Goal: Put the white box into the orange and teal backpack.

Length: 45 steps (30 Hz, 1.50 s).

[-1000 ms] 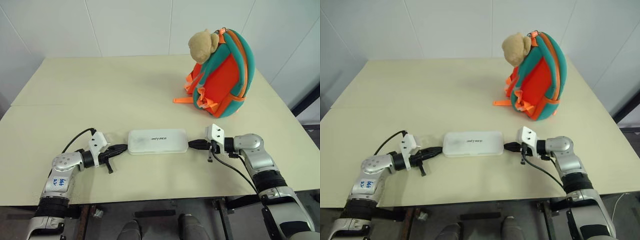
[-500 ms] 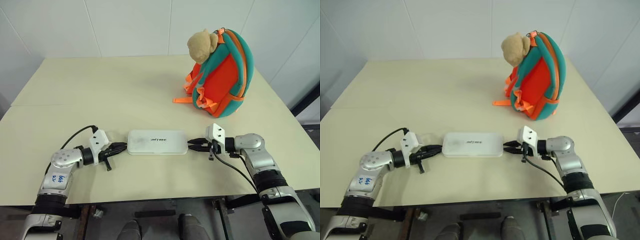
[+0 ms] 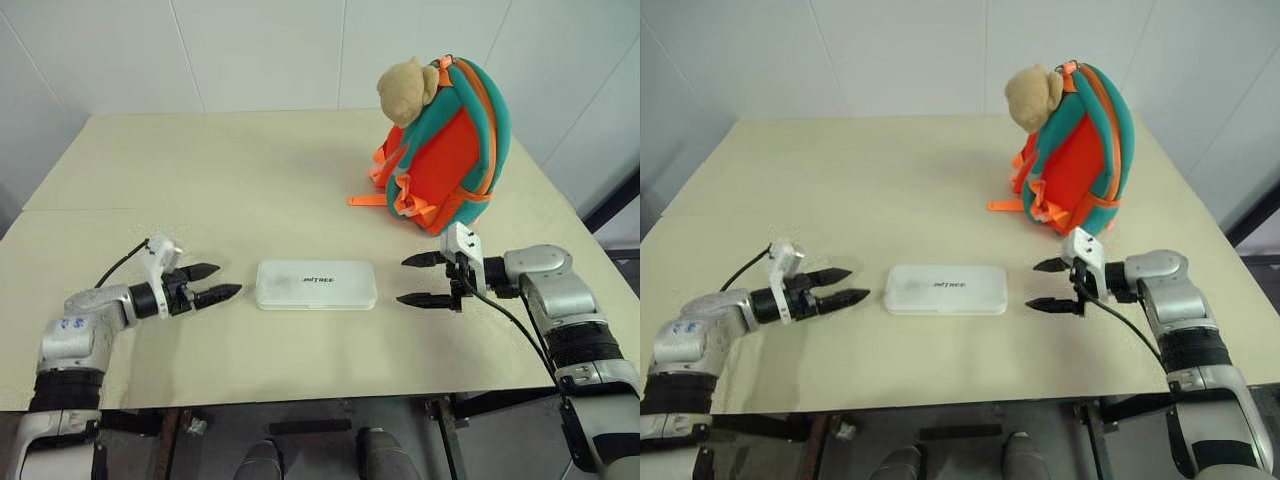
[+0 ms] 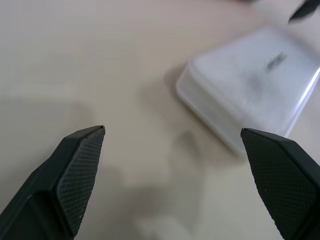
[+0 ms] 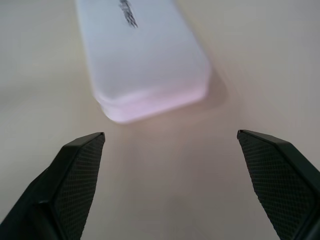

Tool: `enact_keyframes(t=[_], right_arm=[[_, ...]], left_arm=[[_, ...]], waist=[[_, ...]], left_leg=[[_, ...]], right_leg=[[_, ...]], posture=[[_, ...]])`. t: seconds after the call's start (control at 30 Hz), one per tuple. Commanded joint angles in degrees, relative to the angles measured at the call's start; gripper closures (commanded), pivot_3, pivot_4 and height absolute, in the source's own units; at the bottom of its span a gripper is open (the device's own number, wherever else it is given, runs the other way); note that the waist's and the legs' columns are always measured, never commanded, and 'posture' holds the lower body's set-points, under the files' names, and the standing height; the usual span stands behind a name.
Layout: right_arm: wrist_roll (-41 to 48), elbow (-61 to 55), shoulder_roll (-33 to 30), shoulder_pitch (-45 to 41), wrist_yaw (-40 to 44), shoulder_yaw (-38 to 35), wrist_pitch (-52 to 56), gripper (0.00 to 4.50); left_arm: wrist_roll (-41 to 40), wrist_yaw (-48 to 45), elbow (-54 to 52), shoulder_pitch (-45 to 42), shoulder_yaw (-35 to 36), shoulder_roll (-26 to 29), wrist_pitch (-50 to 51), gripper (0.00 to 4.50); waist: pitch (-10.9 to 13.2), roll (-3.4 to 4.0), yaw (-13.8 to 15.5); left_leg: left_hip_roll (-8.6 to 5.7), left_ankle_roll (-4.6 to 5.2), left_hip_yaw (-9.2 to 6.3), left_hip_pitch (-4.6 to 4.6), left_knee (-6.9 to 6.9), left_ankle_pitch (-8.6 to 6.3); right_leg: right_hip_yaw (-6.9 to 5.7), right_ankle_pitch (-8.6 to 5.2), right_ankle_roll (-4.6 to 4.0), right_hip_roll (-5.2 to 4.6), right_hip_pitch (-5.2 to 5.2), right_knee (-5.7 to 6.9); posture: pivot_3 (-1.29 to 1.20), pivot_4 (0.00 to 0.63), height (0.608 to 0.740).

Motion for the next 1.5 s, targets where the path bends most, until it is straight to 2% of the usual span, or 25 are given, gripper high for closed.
enact_keyframes(t=[0.03, 0.2, 0.37, 0.63, 1.03, 1.13, 1.23, 1.4, 1.43, 1.5], right_arm=[[3.2, -4.8, 0.4, -1.5, -1.5, 0.2, 10.0, 0.00], [0.4, -4.8, 0.7, -2.6, -5.3, 3.2, 14.8, 0.00], [-2.0, -3.2, 1.4, -2.6, -7.8, 5.7, 15.0, 0.00], [-0.3, -5.1, 5.6, -3.9, -8.3, 6.6, 17.6, 0.00], [-1.7, -3.4, 9.0, -4.8, -10.8, 7.2, 13.3, 0.00], [-3.7, -2.6, 7.4, -3.8, -11.6, 7.3, 9.6, 0.00], [-3.7, -2.7, 6.7, -3.6, -13.4, 5.0, 8.5, 0.00], [-2.3, -3.8, 6.5, -5.4, -24.1, -4.1, 9.6, 0.00], [-2.5, -3.9, 6.8, -5.9, -27.0, -5.9, 9.6, 0.00], [-2.7, -3.2, 7.8, -7.3, -33.3, -9.4, 9.8, 0.00]], left_arm=[[-6.0, 0.0, 0.7, -4.4, -0.5, 1.0, 17.3, 0.01], [-5.2, 4.6, 4.7, -9.3, -2.0, -1.8, 25.0, 0.01], [-3.6, 5.3, 6.7, -10.9, -5.5, -3.7, 24.8, 0.01], [-5.2, 7.1, 9.8, -13.5, -4.4, -8.8, 28.9, 0.01], [-7.6, 9.3, 8.1, -13.0, -0.8, -11.4, 35.8, 0.01], [-8.5, 9.5, 6.6, -11.9, 0.0, -11.4, 37.4, 0.60], [-10.0, 10.0, 3.9, -10.1, 1.9, -11.6, 39.2, 1.52], [-13.0, 12.7, -3.1, -5.9, 7.8, -11.8, 43.1, 2.96], [-13.1, 13.4, -3.9, -5.2, 8.8, -11.6, 42.8, 3.13], [-12.8, 15.0, -4.4, -4.4, 11.3, -11.5, 41.3, 3.13]], waist=[[0.0, 0.00, 0.0], [0.0, 0.00, -0.1], [0.0, 0.00, 0.1], [0.0, -0.01, 0.5], [0.0, -0.01, 1.0], [0.0, -0.01, 1.1], [0.0, -0.01, 1.1], [0.0, -0.01, 1.1], [0.0, -0.01, 1.0], [0.0, -0.01, 1.0]], left_leg=[[-0.01, 0.00, -0.01, 0.00, 0.01, 0.00], [-0.02, 0.00, 0.00, -0.01, -0.02, 0.00], [-0.02, -0.06, 0.02, -0.04, -0.02, -0.03], [-0.04, -0.08, 0.02, -0.04, 0.01, -0.02], [-0.04, -0.11, 0.02, -0.04, 0.00, -0.04], [-0.04, -0.11, 0.03, -0.05, 0.00, -0.04], [-0.04, -0.12, 0.03, -0.06, -0.01, -0.05], [-0.03, -0.13, 0.02, -0.08, -0.01, -0.05], [-0.03, -0.13, 0.03, -0.06, -0.01, -0.05], [-0.02, -0.14, 0.03, -0.05, -0.01, -0.04]], right_leg=[[0.00, -0.01, 0.01, 0.00, 0.00, 0.00], [0.00, -0.01, 0.00, 0.00, -0.05, -0.02], [0.00, -0.03, 0.01, -0.02, -0.07, -0.08], [0.00, -0.03, 0.02, -0.03, -0.03, -0.07], [0.00, -0.03, 0.03, -0.03, -0.03, -0.14], [0.00, -0.03, 0.03, -0.03, -0.03, -0.15], [0.00, -0.03, 0.03, -0.03, -0.04, -0.17], [0.00, -0.03, 0.03, -0.03, -0.06, -0.15], [0.00, -0.03, 0.02, -0.04, -0.06, -0.15], [0.00, -0.02, 0.00, -0.03, -0.07, -0.15]], posture=[[0.00, 0.150, 0.740], [0.00, 0.150, 0.740], [0.00, 0.150, 0.740], [0.00, 0.150, 0.740], [0.00, 0.150, 0.740], [0.00, 0.150, 0.740], [0.00, 0.150, 0.740], [0.00, 0.150, 0.740], [0.00, 0.150, 0.740], [0.00, 0.150, 0.740]])
